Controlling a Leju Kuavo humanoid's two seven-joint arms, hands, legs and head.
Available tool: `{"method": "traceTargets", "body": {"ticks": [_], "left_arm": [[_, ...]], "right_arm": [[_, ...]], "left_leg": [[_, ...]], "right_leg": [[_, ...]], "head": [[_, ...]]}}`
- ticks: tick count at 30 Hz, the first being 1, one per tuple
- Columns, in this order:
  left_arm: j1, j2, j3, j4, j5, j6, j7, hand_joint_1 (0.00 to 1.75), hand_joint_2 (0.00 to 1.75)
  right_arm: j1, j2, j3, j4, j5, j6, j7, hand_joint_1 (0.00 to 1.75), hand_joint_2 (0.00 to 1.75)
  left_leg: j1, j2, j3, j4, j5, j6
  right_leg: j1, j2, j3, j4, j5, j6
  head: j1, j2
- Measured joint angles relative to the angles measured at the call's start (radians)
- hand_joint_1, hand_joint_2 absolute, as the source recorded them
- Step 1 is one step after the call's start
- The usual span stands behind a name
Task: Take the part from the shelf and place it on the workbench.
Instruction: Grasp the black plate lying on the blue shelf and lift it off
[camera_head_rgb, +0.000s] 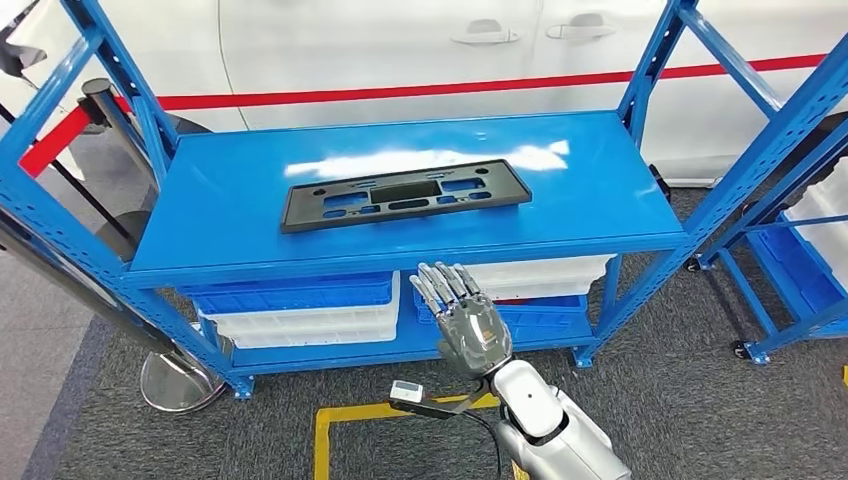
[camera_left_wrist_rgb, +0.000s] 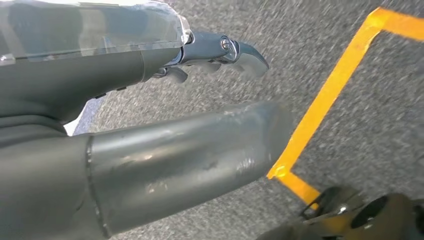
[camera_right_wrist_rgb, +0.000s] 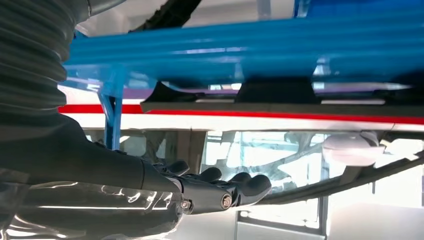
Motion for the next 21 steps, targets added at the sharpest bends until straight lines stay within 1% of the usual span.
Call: {"method": "traceTargets", "body": {"ticks": [1,2,3,4,5,6,7,8,9,10,11,12,13,14,15,16,17,18,19,21], "left_arm": [[-0.002,0.0,0.0,0.0,0.001,0.0,0.001,0.0,0.0],[-0.003,0.0,0.0,0.0,0.001,0.0,0.002,0.0,0.0],[-0.004,0.001,0.0,0.001,0.001,-0.001,0.003,0.0,0.0],[-0.005,0.0,0.0,0.001,0.0,-0.001,0.004,0.0,0.0],[-0.004,0.0,0.0,0.001,0.0,-0.001,0.005,0.0,0.0],[-0.005,0.0,0.0,0.001,-0.001,-0.001,0.006,0.0,0.0],[-0.005,0.0,0.0,0.001,-0.001,0.0,0.007,0.0,0.0],[-0.005,0.0,0.0,0.001,-0.003,0.0,0.008,0.0,0.0],[-0.004,0.0,0.0,0.001,-0.004,0.0,0.008,0.0,0.0],[-0.004,0.0,0.0,0.001,-0.005,0.0,0.009,0.0,0.0],[-0.002,0.0,0.0,0.001,-0.006,0.0,0.009,0.0,0.0],[-0.001,0.0,0.0,0.001,-0.006,0.0,0.01,0.0,0.0],[0.0,0.001,0.0,0.001,-0.006,0.0,0.01,0.0,0.0],[0.0,0.001,0.0,0.001,-0.006,0.0,0.01,0.0,0.0],[0.001,0.002,0.0,0.001,-0.006,0.001,0.01,0.0,0.0],[0.001,0.003,0.0,0.001,-0.006,0.001,0.01,0.0,0.0],[0.002,0.003,0.0,0.001,-0.006,0.001,0.01,0.0,0.0],[0.002,0.004,0.0,0.001,-0.006,0.001,0.009,0.0,0.0],[0.001,0.003,0.0,0.001,-0.006,0.001,0.009,0.0,0.0],[0.0,0.002,0.0,0.001,-0.006,0.002,0.009,0.0,0.0]], "right_arm": [[-0.002,0.0,0.001,-0.002,0.0,0.003,0.0,0.0,1.75],[-0.002,0.0,0.001,-0.004,0.0,0.005,0.0,0.0,1.75],[-0.001,0.0,0.002,-0.004,0.0,0.007,0.001,0.0,1.75],[0.0,0.001,0.002,-0.006,0.0,0.007,0.002,0.0,1.75],[0.002,0.001,0.002,-0.007,0.0,0.008,0.004,0.0,1.75],[0.001,0.002,0.003,-0.008,-0.001,0.008,0.006,0.0,1.75],[0.001,0.003,0.003,-0.009,-0.001,0.008,0.008,0.0,1.75],[0.001,0.004,0.003,-0.009,-0.002,0.007,0.009,0.0,1.75],[0.002,0.005,0.004,-0.009,-0.002,0.007,0.01,0.0,1.75],[0.003,0.006,0.005,-0.009,-0.003,0.006,0.01,0.0,1.75],[0.005,0.006,0.006,-0.009,-0.003,0.006,0.01,0.0,1.75],[0.007,0.007,0.006,-0.009,-0.004,0.005,0.01,0.0,1.75],[0.008,0.008,0.007,-0.009,-0.005,0.005,0.01,0.0,1.75],[0.008,0.009,0.007,-0.009,-0.006,0.005,0.01,0.0,1.75],[0.008,0.011,0.007,-0.009,-0.007,0.005,0.01,0.0,1.75],[0.009,0.013,0.008,-0.009,-0.008,0.005,0.01,0.0,1.75],[0.009,0.014,0.008,-0.009,-0.009,0.005,0.01,0.0,1.75],[0.01,0.014,0.009,-0.009,-0.011,0.005,0.01,0.0,1.75],[0.011,0.015,0.009,-0.009,-0.012,0.005,0.01,0.0,1.75],[0.01,0.016,0.01,-0.009,-0.016,0.005,0.01,0.0,1.75]], "left_leg": [[0.0,0.0,0.004,0.0,-0.008,-0.008],[-0.001,0.001,0.009,-0.001,-0.013,-0.017],[-0.002,0.002,0.013,-0.001,-0.014,-0.024],[-0.002,0.003,0.012,0.004,-0.01,-0.032],[-0.001,0.003,0.002,0.031,0.001,-0.037],[0.0,0.004,-0.023,0.075,0.013,-0.04],[0.0,0.004,-0.061,0.136,0.016,-0.041],[0.0,0.004,-0.106,0.202,0.006,-0.041],[-0.001,0.004,-0.149,0.256,-0.023,-0.04],[-0.002,0.004,-0.185,0.293,-0.058,-0.04],[-0.004,0.004,-0.211,0.307,-0.083,-0.039],[-0.006,0.004,-0.223,0.291,-0.085,-0.036],[-0.008,0.004,-0.221,0.248,-0.057,-0.03],[-0.012,0.004,-0.21,0.186,-0.004,-0.02],[-0.018,0.004,-0.198,0.122,0.056,-0.01],[-0.024,0.003,-0.189,0.074,0.097,0.0],[-0.029,0.002,-0.183,0.046,0.124,0.007],[-0.033,0.001,-0.182,0.038,0.132,0.011],[-0.033,0.0,-0.179,0.034,0.133,0.009],[-0.032,-0.001,-0.173,0.027,0.14,0.002]], "right_leg": [[0.003,-0.001,0.011,-0.037,0.014,-0.006],[0.007,-0.002,0.012,-0.05,0.011,-0.015],[0.011,-0.002,0.01,-0.053,0.002,-0.027],[0.012,0.0,0.015,-0.054,0.001,-0.039],[0.011,0.001,0.024,-0.06,-0.004,-0.047],[0.01,0.001,0.036,-0.065,-0.008,-0.055],[0.01,0.001,0.048,-0.071,-0.013,-0.061],[0.011,0.0,0.061,-0.076,-0.02,-0.067],[0.013,0.0,0.072,-0.079,-0.028,-0.071],[0.016,0.001,0.083,-0.079,-0.036,-0.075],[0.019,0.003,0.095,-0.08,-0.045,-0.077],[0.023,0.006,0.107,-0.08,-0.054,-0.078],[0.027,0.008,0.12,-0.08,-0.062,-0.078],[0.029,0.009,0.131,-0.08,-0.071,-0.078],[0.032,0.011,0.142,-0.079,-0.079,-0.076],[0.034,0.012,0.147,-0.078,-0.086,-0.073],[0.035,0.013,0.151,-0.077,-0.092,-0.067],[0.036,0.014,0.153,-0.078,-0.097,-0.061],[0.037,0.015,0.154,-0.078,-0.1,-0.058],[0.038,0.014,0.16,-0.083,-0.103,-0.063]], "head": [[0.003,0.0],[0.005,0.0],[0.005,0.0],[0.005,0.0],[0.002,0.0],[-0.001,0.0],[-0.003,0.0],[-0.006,0.0],[-0.008,0.0],[-0.009,0.0],[-0.01,0.0],[-0.01,0.0],[-0.011,0.0],[-0.011,0.0],[-0.011,0.0],[-0.012,0.0],[-0.012,0.0],[-0.013,0.0],[-0.013,0.0],[-0.013,0.0]]}}
